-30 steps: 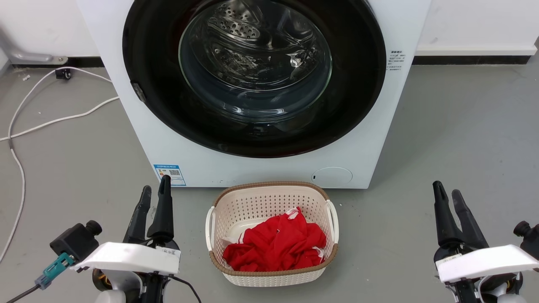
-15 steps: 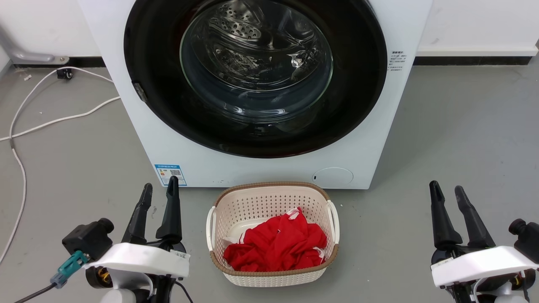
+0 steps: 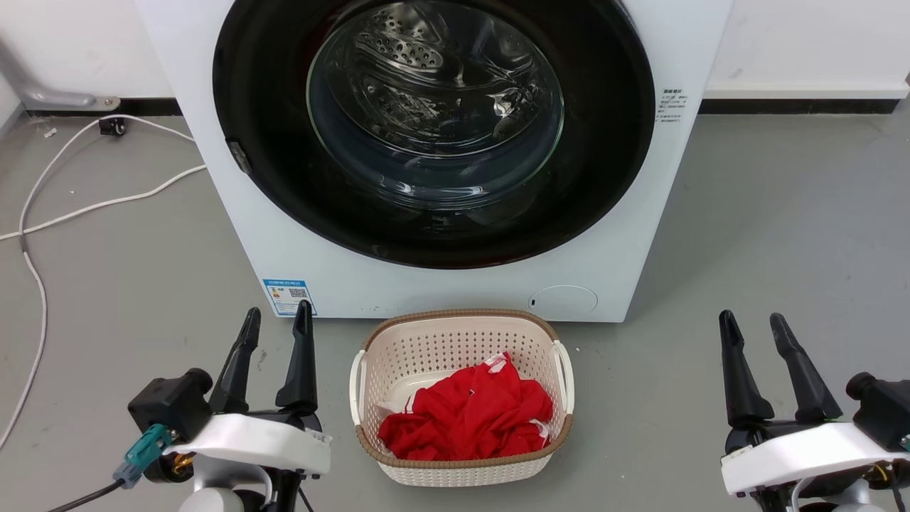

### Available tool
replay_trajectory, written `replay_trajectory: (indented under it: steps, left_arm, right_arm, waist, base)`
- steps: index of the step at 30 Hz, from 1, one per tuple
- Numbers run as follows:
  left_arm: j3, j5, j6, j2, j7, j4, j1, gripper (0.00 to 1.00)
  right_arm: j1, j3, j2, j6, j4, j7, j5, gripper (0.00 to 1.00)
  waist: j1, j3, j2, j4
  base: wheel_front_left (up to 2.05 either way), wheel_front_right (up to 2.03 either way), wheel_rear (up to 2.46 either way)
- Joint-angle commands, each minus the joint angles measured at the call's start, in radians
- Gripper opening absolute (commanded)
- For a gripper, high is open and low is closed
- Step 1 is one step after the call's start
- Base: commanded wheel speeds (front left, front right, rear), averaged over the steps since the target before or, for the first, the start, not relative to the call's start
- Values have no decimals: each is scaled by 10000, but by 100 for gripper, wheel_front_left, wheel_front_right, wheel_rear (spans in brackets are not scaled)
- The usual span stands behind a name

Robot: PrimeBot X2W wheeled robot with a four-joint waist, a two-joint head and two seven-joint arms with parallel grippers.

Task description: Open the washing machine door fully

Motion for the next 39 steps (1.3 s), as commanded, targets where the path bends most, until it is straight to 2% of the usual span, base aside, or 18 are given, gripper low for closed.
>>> replay_trajectory:
  steps: [1,21,39]
  left_arm:
    - [-32,369,34,52,-114,-51,-138,100]
    - [-237,2170,232,158,-519,99,-202,100]
    - [-355,3473,398,176,-871,328,-211,100]
  right_arm:
    - [-23,15,23,-2,-191,-53,-391,100]
    - [199,-138,35,-2,-372,129,-2199,100]
    - [387,-149,49,-3,-484,268,-3357,100]
  waist:
    - [0,5,-1,8]
    - [0,3,-1,47]
    - [0,8,-1,57]
  base:
    - [0,0,0]
    - [0,0,0]
    - [0,0,0]
